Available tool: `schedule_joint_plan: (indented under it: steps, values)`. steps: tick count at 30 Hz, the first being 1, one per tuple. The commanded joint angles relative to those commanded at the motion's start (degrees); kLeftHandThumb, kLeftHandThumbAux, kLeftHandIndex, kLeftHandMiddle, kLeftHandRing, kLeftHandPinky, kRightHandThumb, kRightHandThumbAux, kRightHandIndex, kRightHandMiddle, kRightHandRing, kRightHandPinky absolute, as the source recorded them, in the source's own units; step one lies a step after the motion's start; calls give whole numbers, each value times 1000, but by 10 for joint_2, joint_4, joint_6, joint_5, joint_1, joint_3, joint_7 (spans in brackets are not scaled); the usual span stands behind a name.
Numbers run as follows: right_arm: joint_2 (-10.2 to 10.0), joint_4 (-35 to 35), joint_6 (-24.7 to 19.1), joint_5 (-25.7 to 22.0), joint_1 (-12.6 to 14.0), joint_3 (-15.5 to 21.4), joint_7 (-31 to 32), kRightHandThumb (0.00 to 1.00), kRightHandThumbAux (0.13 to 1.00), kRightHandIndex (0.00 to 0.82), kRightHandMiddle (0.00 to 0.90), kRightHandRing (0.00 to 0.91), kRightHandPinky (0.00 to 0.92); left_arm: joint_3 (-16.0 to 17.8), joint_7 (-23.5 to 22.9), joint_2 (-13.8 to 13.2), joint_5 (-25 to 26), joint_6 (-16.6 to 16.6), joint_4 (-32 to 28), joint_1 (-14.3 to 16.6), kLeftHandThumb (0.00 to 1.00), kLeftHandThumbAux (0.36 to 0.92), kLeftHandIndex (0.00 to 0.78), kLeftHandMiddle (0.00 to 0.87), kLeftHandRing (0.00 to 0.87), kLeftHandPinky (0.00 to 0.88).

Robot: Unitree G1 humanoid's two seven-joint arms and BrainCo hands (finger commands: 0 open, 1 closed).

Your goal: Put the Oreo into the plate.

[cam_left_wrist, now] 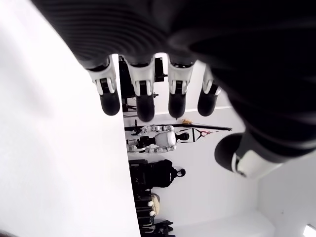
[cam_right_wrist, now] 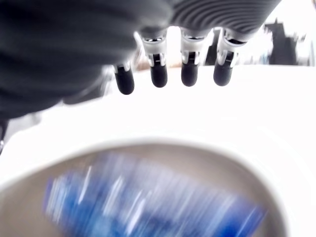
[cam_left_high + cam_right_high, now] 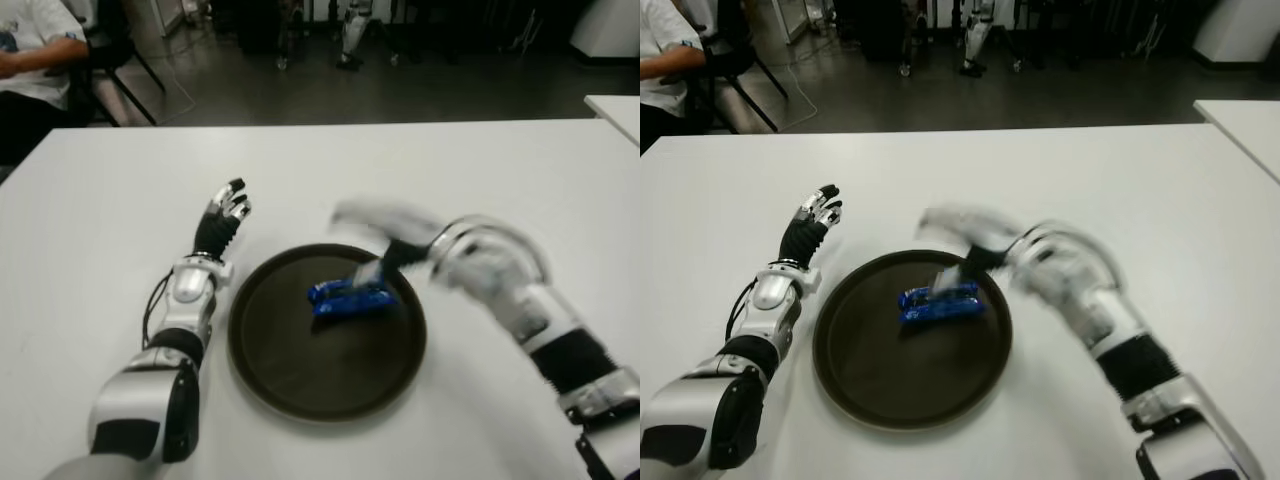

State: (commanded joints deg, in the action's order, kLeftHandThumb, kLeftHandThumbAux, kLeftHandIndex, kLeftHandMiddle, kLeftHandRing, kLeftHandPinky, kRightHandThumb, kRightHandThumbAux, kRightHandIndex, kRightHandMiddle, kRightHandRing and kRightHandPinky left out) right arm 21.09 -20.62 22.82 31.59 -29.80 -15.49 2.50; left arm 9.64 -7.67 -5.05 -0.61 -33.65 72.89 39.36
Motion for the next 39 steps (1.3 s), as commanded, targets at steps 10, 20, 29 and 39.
schedule_joint_plan:
  steps: [10,20,29,39]
  values:
    - [-75,-351,106,-251,-91,181,-36,48,506,132,214,214,211,-4,16,2,-6,-6,-4,-4,149,523,46,111,92,97]
    - [-69,-503,-17,-307,-122,249,-53,138,605,223,314,342,384,7,18,-8,4,-9,-11,4,124,532,44,106,77,68]
    - [-46,-544,2,-248,-130,219,-136,210,641,280,360,394,418,16,29,-18,10,15,-7,20,133,574,44,105,89,85]
    - [-41,-551,-8,-277,-140,253,-96,204,644,287,365,404,423,23,43,-30,16,43,0,34,137,589,43,102,82,74]
